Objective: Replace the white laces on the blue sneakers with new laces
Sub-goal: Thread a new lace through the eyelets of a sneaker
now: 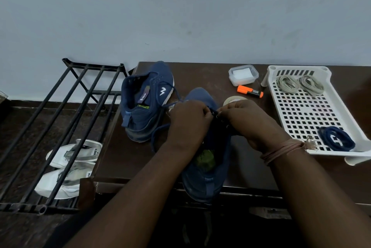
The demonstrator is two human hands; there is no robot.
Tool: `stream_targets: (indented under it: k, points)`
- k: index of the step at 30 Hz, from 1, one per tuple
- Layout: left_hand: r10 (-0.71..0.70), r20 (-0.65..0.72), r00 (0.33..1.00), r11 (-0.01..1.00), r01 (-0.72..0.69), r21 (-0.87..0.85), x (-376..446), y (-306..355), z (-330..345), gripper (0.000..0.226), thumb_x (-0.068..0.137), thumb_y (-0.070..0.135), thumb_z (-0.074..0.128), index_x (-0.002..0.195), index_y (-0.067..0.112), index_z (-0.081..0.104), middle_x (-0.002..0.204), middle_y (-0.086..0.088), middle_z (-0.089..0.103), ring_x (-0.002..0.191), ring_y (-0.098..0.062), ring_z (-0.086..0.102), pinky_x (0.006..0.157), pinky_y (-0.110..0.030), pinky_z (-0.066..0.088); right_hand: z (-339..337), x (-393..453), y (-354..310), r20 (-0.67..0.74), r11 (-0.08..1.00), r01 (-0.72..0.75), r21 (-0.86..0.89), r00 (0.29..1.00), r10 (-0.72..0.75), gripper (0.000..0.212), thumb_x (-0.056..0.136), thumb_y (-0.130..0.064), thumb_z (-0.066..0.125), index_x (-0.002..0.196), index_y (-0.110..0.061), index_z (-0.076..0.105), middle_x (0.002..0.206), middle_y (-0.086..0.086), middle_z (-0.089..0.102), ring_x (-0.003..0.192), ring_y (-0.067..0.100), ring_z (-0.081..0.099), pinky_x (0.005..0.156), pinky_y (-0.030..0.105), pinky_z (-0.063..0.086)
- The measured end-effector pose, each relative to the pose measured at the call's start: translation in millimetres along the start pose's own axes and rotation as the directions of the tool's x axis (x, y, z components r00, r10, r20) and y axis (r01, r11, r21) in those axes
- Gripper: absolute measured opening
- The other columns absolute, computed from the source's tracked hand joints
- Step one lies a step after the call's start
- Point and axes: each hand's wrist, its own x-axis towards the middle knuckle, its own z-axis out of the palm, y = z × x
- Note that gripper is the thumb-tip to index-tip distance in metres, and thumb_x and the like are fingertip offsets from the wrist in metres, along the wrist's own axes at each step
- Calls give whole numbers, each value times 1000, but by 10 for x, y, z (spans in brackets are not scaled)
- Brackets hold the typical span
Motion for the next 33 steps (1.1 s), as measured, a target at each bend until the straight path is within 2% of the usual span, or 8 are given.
stream_targets:
  k: [3,7,14,17,20,24,27,33]
  points:
    - [55,25,998,998,-55,-31,48,-20,-10,39,84,13,62,47,21,53,47,4,46,51,-18,46,66,-39,50,4,3,8,13,1000,20,-22,1000,-19,21,86,-25,63,82,-11,77,85,18,74,89,39,71,78,59,59]
    - [-10,78,997,988,21,-150,50,-68,-6,5,87,17,68,89,20,73,79,3,72,75,-15,65,78,-38,53,0,11,-6,32,998,-17,55,999,16,41,83,-51,63,86,-12,74,90,16,75,89,37,72,80,60,58]
    - [-214,124,969,883,246,-400,68,-82,-243,14,86,29,77,87,24,64,79,8,68,70,1,61,58,-13,41,121,-21,-75,-139,932,116,342,988,-72,25,90,3,45,74,-9,60,77,17,63,65,27,61,59,34,52]
    - [-265,81,961,886,276,-372,55,-189,-373,10,90,33,70,86,25,67,80,7,68,72,-5,63,62,-23,45,-25,-50,-246,-408,651,420,633,895,-180,32,96,10,28,83,-14,45,87,22,58,65,25,66,61,30,54]
    - [-305,204,930,896,353,-270,55,-327,-485,22,92,40,67,86,19,69,79,3,70,75,-12,66,64,-27,47,-189,-33,-216,-574,718,537,442,785,-233,8,101,-10,43,96,-14,48,106,21,66,94,28,73,88,43,59]
    - [-232,407,883,959,278,-56,40,-366,-529,42,96,48,62,89,7,71,84,-8,73,78,-21,69,71,-37,55,-108,26,-24,-171,951,305,-43,936,-308,19,86,-31,66,105,-25,67,95,1,73,91,22,71,89,46,57]
    - [-185,405,896,976,217,-35,33,-368,-517,37,98,42,62,86,8,70,83,-7,73,77,-19,69,76,-39,56,0,12,-9,30,838,334,-431,934,-357,10,93,-24,66,91,-17,72,83,-6,66,82,11,64,74,22,49]
    - [-165,416,894,985,170,25,26,-353,-471,32,98,29,59,79,6,69,71,-3,69,67,-14,65,57,-26,45,-32,-25,-82,-26,889,259,-378,957,-290,27,94,-25,49,73,-13,59,77,8,63,71,22,61,63,33,48]
